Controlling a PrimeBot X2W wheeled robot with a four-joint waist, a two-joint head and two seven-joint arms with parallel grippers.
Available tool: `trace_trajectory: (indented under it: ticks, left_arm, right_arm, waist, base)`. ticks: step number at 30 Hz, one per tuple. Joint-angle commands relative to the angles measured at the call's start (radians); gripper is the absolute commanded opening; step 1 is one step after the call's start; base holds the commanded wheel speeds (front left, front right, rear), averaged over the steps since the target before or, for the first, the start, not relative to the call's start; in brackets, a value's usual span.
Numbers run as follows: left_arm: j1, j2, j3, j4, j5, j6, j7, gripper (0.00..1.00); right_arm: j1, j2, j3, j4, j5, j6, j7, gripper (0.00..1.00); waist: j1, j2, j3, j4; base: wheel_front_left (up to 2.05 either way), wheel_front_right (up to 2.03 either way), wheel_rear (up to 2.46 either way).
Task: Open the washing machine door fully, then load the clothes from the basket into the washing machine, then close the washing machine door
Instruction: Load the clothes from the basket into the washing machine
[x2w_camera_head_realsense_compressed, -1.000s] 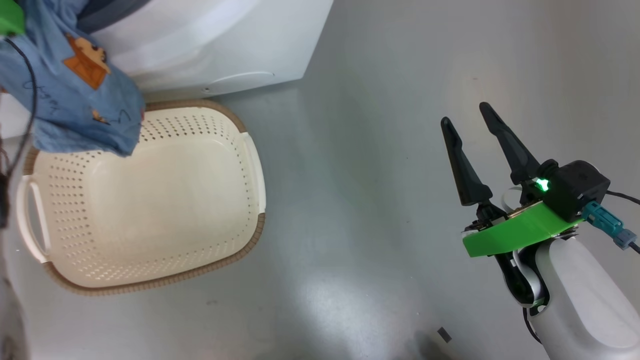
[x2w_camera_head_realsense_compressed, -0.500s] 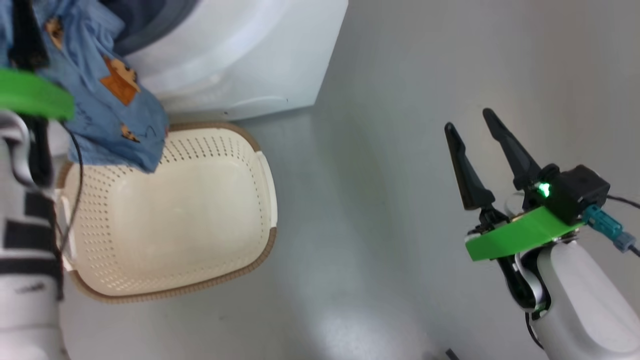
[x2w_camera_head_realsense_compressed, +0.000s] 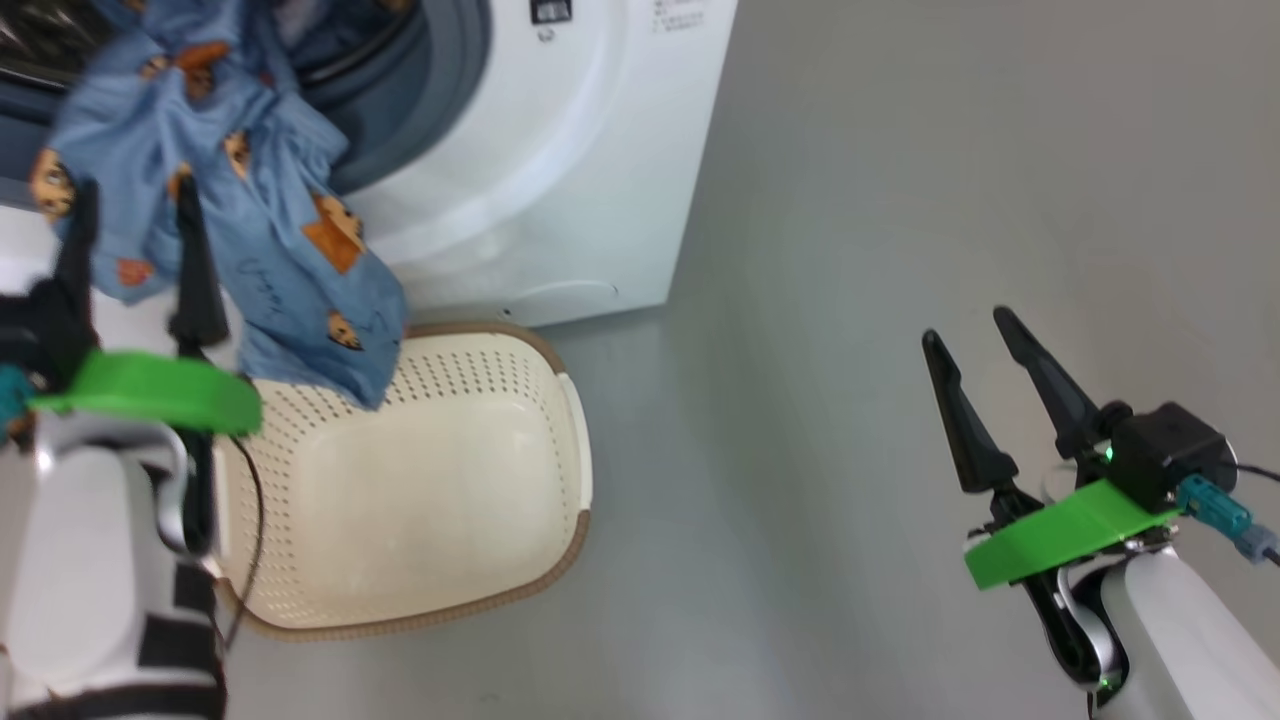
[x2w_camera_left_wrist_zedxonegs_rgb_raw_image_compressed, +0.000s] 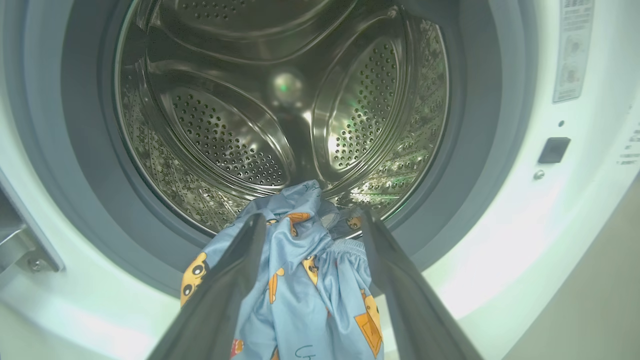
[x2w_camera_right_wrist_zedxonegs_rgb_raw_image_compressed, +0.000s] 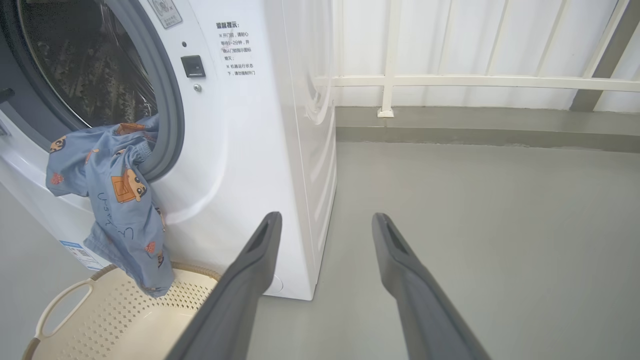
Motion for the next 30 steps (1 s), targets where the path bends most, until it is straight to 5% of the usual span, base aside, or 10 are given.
trace_trajectory:
  ticks: [1, 30]
  left_arm:
    - [0.042, 0.025, 0.028, -0.044, 0.017, -0.005, -0.005, 1.00]
    - [0.516, -0.064, 0.131, -0.272, 0.047, -0.033, -0.005, 1.00]
  right_arm:
    - [0.032, -0.015, 0.009, -0.016, 0.001, 0.004, -0.008, 0.93]
    - [0.207, -0.037, -0.033, -0.005, -0.005, 0.004, -0.008, 0.90]
  waist:
    - [0.0000, -0.0001, -0.048, 0.031]
    - [0.0000, -0.0001, -0.255, 0.098]
  base:
    - [0.00, 0.00, 0.00]
    - [0.00, 0.00, 0.00]
